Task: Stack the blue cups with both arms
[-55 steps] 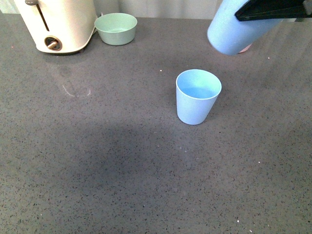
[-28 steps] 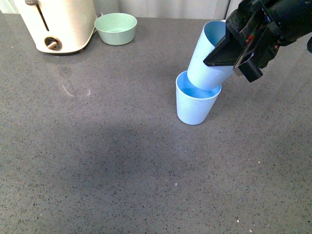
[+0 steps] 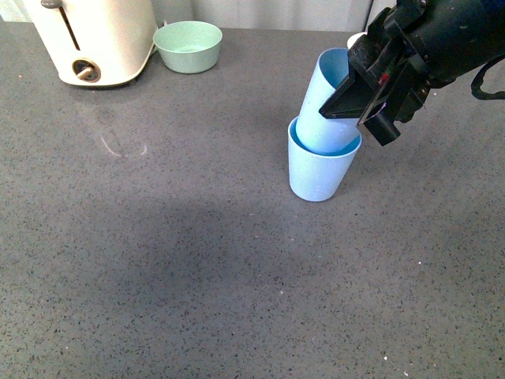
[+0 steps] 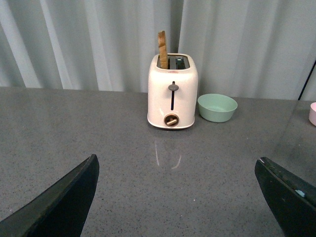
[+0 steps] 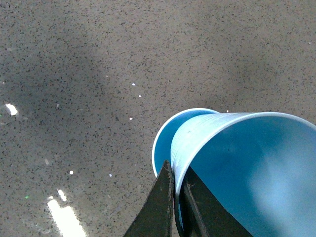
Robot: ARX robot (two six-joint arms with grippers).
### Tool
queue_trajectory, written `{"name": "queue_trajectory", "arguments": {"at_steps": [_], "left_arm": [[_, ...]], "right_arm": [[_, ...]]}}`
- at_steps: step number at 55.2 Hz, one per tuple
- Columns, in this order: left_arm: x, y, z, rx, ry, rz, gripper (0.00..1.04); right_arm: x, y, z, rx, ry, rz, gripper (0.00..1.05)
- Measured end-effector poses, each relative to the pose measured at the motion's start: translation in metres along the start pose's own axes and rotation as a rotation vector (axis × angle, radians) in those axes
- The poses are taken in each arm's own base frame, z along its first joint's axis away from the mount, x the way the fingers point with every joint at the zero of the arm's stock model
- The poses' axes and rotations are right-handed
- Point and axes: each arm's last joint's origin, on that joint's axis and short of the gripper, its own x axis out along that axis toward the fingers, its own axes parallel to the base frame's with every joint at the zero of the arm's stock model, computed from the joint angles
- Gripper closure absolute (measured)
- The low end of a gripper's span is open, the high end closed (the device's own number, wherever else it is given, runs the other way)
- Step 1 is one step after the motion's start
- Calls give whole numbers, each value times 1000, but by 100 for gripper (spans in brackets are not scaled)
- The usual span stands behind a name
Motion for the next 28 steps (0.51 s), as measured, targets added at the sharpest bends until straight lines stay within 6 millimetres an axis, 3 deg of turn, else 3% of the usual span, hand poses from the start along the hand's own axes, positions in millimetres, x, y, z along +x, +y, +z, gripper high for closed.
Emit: {"name": "queue_trajectory", "arguments": {"at_steps": [2, 20, 28], "left_arm": [[0, 0, 0, 0, 0, 0, 9], [0, 0, 0, 0, 0, 0, 9], [0, 0, 0, 0, 0, 0, 9]], "right_arm": [[1, 0, 1, -3, -3, 0, 103], [-1, 0, 2, -2, -23, -11, 54], [-18, -2, 2, 28, -81, -28, 35]]}}
